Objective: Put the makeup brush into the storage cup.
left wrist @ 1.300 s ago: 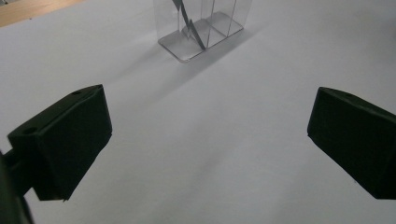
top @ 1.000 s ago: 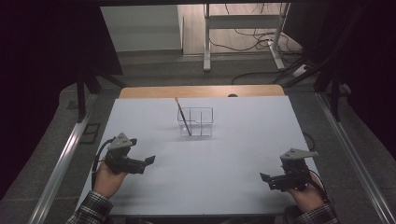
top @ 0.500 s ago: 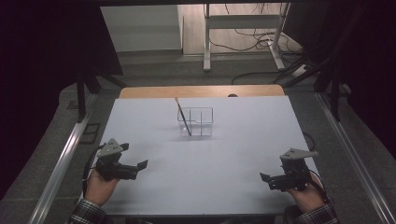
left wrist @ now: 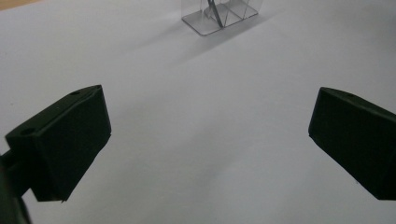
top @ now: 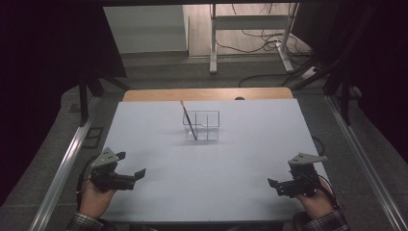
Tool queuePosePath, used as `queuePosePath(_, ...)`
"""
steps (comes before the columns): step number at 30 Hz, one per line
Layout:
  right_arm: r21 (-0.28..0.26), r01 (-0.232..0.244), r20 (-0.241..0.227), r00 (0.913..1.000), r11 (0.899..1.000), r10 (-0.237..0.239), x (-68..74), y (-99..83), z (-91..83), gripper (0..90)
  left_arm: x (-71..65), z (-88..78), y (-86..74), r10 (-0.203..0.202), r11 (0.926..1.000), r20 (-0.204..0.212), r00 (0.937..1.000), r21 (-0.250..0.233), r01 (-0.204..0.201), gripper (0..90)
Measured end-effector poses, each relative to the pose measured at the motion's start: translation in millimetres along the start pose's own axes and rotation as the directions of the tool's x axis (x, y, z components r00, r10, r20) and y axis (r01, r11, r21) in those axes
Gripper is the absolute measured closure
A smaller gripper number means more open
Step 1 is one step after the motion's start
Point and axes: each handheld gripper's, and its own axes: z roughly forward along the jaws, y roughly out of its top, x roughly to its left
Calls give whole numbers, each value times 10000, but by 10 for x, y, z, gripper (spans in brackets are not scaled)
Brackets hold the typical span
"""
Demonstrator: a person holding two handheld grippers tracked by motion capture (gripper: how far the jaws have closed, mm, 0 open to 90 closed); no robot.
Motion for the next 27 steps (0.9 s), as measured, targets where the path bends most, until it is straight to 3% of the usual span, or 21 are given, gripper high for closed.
queuePosePath(27, -65, -104, 31, 9999, 9999, 104, -12, -3, -7, 3, -40, -220, -235, -212, 9984, -332, 9992, 511, 229, 0)
